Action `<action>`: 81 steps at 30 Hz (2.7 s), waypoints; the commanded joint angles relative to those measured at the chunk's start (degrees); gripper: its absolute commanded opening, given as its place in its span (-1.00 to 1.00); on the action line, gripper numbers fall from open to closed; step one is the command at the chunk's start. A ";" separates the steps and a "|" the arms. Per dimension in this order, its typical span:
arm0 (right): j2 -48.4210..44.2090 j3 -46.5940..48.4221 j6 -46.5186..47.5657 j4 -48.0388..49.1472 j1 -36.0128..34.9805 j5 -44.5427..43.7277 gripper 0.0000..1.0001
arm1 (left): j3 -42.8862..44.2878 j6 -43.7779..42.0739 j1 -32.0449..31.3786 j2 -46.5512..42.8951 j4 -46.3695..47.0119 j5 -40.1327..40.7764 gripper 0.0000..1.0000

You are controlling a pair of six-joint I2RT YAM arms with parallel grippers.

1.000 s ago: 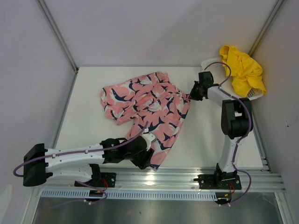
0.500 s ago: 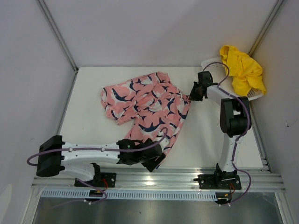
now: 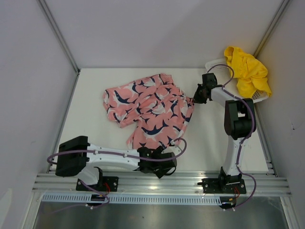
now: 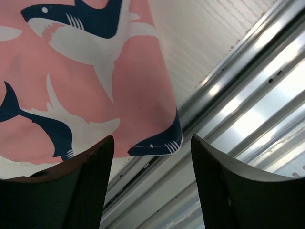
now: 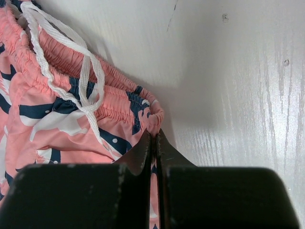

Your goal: Fold and stack the shorts

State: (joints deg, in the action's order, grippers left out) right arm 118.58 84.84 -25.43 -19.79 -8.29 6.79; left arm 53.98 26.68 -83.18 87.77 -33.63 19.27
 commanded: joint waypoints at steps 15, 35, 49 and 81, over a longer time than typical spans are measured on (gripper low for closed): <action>-0.64 -0.02 -0.41 1.69 0.74 1.30 -1.00 | -9.84 3.64 10.04 -9.08 9.69 -5.97 0.38; -0.37 -2.31 -1.11 5.11 2.05 4.55 -1.00 | -40.70 17.26 53.72 -50.86 29.92 -32.68 0.66; -0.02 -2.83 -1.64 6.26 2.23 5.69 -1.00 | -43.08 17.71 58.21 -42.16 36.27 -32.19 0.64; 0.51 -2.84 -2.08 7.14 2.49 7.01 -1.00 | -44.66 19.29 59.53 -33.80 46.02 -29.73 -0.90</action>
State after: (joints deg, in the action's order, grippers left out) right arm 118.61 82.30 -26.96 -14.52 -6.20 12.91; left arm 9.21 45.52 -24.58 54.70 9.26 -12.12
